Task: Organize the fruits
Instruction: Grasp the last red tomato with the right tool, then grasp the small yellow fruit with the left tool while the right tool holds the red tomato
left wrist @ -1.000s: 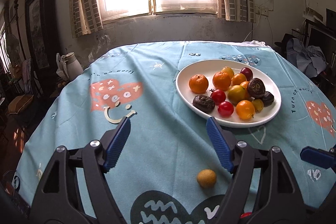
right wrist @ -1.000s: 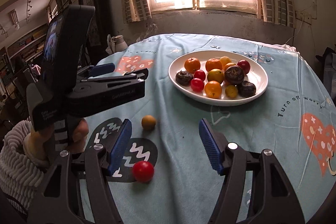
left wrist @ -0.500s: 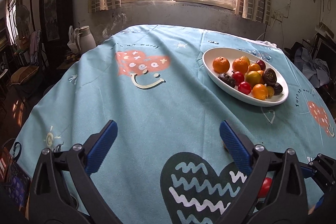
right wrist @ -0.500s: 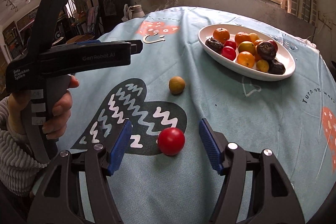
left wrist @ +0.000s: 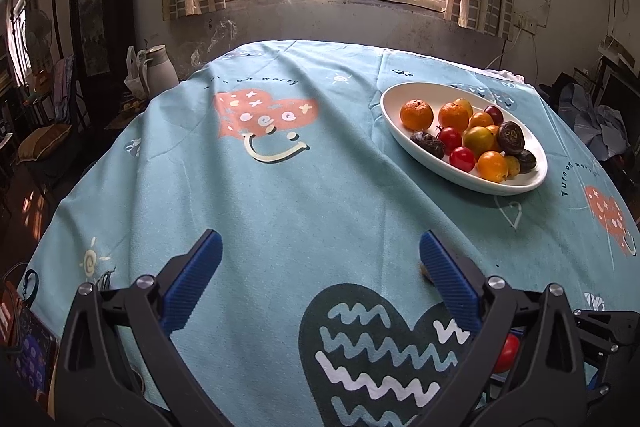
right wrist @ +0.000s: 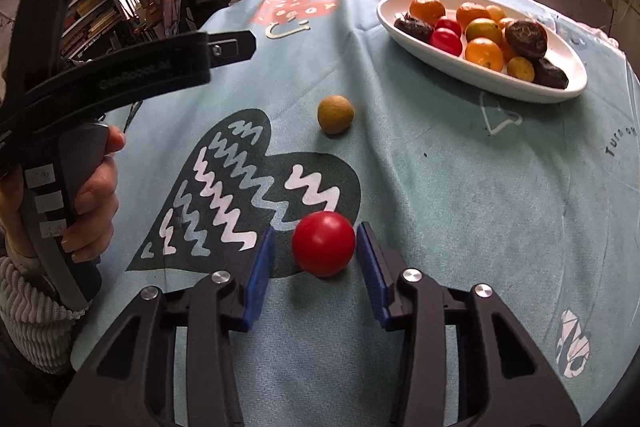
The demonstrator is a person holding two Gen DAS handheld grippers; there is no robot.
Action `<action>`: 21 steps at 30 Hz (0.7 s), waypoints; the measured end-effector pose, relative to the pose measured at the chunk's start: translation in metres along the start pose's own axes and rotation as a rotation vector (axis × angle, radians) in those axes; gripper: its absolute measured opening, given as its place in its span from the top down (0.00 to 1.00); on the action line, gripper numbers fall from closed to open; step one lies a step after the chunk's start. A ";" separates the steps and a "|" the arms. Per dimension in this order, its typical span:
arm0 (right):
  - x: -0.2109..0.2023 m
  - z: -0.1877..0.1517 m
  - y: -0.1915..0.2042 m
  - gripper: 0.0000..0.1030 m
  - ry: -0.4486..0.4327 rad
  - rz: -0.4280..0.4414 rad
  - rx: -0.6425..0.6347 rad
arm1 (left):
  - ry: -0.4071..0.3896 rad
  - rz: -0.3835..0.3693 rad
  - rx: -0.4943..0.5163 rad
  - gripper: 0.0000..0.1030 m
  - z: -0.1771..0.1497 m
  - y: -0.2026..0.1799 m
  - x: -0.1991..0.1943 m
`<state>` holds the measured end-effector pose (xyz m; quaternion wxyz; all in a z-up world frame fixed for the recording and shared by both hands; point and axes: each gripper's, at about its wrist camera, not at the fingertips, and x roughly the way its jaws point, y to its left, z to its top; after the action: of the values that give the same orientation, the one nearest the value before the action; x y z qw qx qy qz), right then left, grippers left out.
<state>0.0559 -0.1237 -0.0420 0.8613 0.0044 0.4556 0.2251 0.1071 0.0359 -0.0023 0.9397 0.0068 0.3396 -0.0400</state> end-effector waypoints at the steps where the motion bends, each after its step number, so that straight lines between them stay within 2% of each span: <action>1: 0.000 0.000 -0.002 0.69 0.000 -0.012 0.010 | 0.001 0.002 0.004 0.02 0.000 -0.001 0.000; 3: -0.005 -0.002 -0.002 0.71 -0.021 -0.009 0.010 | 0.003 0.003 0.014 0.02 -0.001 -0.003 0.001; 6: -0.026 0.001 -0.003 0.71 -0.111 -0.033 -0.003 | 0.002 -0.011 0.042 0.02 -0.002 -0.008 0.000; 11: -0.062 0.007 -0.044 0.71 -0.241 -0.095 0.164 | 0.015 -0.054 0.162 0.02 -0.012 -0.035 0.002; 15: -0.068 0.007 -0.053 0.71 -0.269 -0.084 0.219 | 0.026 -0.067 0.278 0.02 -0.022 -0.060 0.006; 21: -0.067 0.011 -0.053 0.71 -0.261 -0.067 0.223 | 0.058 -0.153 0.305 0.05 -0.022 -0.069 0.018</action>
<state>0.0523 -0.1960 0.0057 0.9142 0.1140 0.3622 0.1418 0.1011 -0.0328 -0.0297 0.9118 0.1246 0.3562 -0.1622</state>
